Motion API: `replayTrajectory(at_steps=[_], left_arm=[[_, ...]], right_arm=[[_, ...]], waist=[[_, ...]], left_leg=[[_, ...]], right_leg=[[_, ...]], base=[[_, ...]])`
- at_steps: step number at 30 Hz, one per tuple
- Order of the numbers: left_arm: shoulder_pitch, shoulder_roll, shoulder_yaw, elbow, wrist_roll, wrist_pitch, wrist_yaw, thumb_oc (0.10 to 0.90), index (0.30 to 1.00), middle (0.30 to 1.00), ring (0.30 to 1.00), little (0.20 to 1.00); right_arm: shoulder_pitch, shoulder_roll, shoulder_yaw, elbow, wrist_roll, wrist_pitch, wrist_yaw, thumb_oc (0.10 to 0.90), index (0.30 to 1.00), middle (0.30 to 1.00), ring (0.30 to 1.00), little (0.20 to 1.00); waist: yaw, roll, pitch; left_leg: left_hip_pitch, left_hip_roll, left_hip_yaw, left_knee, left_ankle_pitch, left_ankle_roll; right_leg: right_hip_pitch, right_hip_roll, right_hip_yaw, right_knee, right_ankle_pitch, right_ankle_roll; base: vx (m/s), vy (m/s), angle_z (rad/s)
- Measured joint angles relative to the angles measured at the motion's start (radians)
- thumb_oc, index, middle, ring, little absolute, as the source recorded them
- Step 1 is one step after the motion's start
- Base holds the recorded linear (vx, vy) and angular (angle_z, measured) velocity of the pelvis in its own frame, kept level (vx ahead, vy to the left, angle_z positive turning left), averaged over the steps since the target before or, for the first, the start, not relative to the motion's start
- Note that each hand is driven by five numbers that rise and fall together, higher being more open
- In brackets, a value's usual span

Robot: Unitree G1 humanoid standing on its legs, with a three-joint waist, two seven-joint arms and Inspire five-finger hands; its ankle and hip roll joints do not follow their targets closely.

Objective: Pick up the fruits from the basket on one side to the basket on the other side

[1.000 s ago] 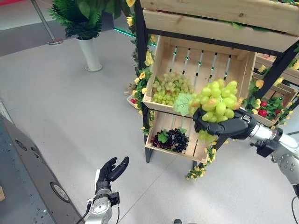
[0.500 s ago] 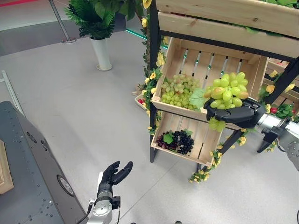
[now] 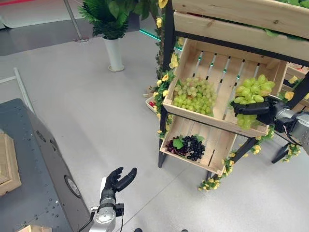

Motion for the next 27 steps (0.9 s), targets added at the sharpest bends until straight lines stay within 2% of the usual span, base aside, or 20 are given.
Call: replayTrajectory(at_steps=[6, 15, 19, 21, 23, 27], left_arm=[[-0.001, 0.001, -0.001, 0.007, 0.0, 0.0, 0.0, 0.8, 0.9, 0.9, 0.9, 0.9], [-0.009, 0.003, -0.05, 0.012, -0.001, 0.0, -0.005, 0.8, 0.9, 0.9, 0.9, 0.9], [-0.01, 0.003, -0.059, 0.012, -0.001, 0.0, -0.006, 0.8, 0.9, 0.9, 0.9, 0.9], [-0.01, 0.004, -0.059, 0.013, -0.002, 0.0, -0.006, 0.8, 0.9, 0.9, 0.9, 0.9], [-0.01, 0.004, -0.059, 0.013, -0.002, 0.0, -0.006, 0.8, 0.9, 0.9, 0.9, 0.9], [-0.01, 0.009, -0.061, 0.013, -0.006, 0.0, -0.014, 0.8, 0.9, 0.9, 0.9, 0.9]], right_arm=[[-0.116, 0.0, 0.043, 0.115, -0.156, 0.015, -0.019, 0.4, 0.3, 0.3, 0.3, 0.3], [-0.246, 0.009, 0.209, 0.293, -0.394, 0.02, -0.02, 0.4, 0.3, 0.3, 0.3, 0.3], [-0.3, 0.025, 0.273, 0.348, -0.565, 0.017, -0.02, 0.4, 0.3, 0.3, 0.3, 0.3], [-0.309, 0.025, 0.289, 0.357, -0.666, -0.006, -0.019, 0.4, 0.3, 0.3, 0.3, 0.3], [-0.331, 0.025, 0.366, 0.371, -0.794, -0.065, -0.006, 0.4, 0.3, 0.3, 0.3, 0.3], [-0.346, 0.033, 0.431, 0.378, -0.907, -0.135, 0.027, 0.4, 0.3, 0.3, 0.3, 0.3]], waist=[[0.017, 0.003, -0.001], [0.049, 0.008, -0.001], [0.057, 0.009, -0.001], [0.068, 0.009, -0.001], [0.071, 0.009, -0.001], [0.076, 0.009, -0.001]], left_leg=[[-0.002, -0.001, -0.018, 0.0, 0.003, 0.0], [-0.001, -0.001, -0.025, 0.0, 0.005, 0.0], [-0.002, -0.001, -0.026, 0.0, 0.005, 0.0], [-0.002, -0.002, -0.026, 0.0, 0.005, 0.0], [-0.002, -0.002, -0.027, 0.0, 0.006, 0.0], [-0.002, -0.002, -0.028, 0.0, 0.006, 0.0]], right_leg=[[0.008, -0.001, -0.019, -0.003, -0.001, -0.001], [0.012, -0.002, -0.026, -0.003, -0.002, -0.001], [0.012, -0.002, -0.028, -0.003, -0.002, -0.001], [0.012, -0.002, -0.028, -0.003, -0.002, -0.001], [0.012, -0.002, -0.029, -0.003, -0.002, -0.001], [0.013, -0.002, -0.031, -0.003, -0.002, -0.001]], base=[[-0.02, 0.007, 0.08], [0.0, -0.001, 0.02], [0.0, 0.0, 0.0], [0.0, 0.0, 0.0], [0.0, 0.0, 0.0], [0.0, 0.0, 0.0]])
